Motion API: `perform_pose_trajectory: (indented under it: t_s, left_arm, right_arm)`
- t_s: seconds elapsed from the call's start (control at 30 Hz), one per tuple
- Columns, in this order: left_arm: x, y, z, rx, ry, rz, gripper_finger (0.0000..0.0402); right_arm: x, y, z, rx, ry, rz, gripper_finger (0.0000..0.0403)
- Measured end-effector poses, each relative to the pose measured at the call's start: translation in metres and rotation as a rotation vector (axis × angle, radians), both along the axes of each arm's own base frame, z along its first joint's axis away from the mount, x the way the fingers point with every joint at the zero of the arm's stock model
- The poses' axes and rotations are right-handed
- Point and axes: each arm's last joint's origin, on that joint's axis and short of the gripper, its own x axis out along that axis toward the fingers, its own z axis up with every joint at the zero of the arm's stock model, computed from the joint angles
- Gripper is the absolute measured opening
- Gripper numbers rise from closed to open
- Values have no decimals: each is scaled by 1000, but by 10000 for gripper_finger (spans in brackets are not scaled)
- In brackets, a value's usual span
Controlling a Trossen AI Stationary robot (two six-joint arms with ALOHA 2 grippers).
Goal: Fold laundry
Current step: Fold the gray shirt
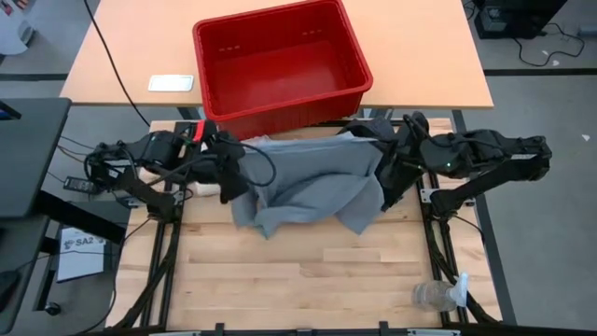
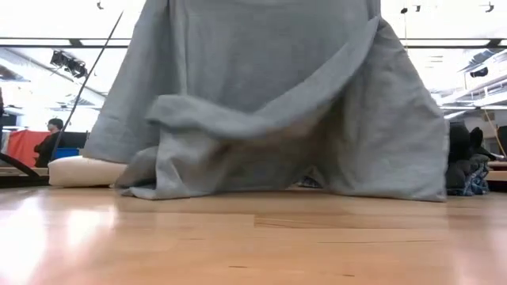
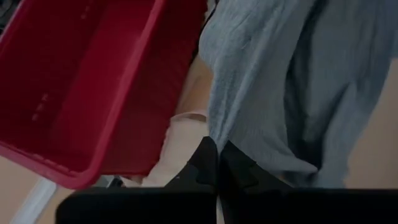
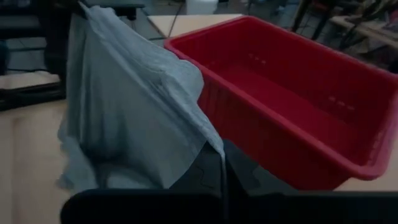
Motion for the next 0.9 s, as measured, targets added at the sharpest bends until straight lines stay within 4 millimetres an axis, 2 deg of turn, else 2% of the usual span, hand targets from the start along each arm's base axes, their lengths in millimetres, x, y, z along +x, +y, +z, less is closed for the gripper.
perform_pose_trajectory:
  t_s: [0.13, 0.33, 0.47, 0.67, 0.73, 0.9]
  left_arm:
    - [-1, 8, 2, 69, 21, 12, 0]
    - [-12, 25, 18, 288, 50, 69, 0]
    - [-27, 32, 50, 379, -33, 98, 0]
    - [-59, 30, 113, 420, -331, 45, 0]
    - [-72, 27, 127, 469, -410, -16, 0]
    - [-86, 15, 152, 554, -536, -156, 0]
  right_arm:
    - [0, -3, 2, -130, 27, -79, 2]
    - [7, -8, 23, -378, 13, -104, 2]
    - [9, -10, 43, -493, -58, -172, 2]
    - [3, -2, 70, -590, -192, -204, 3]
    - [1, 2, 74, -625, -179, -205, 3]
    - [-3, 11, 77, -681, -69, -231, 3]
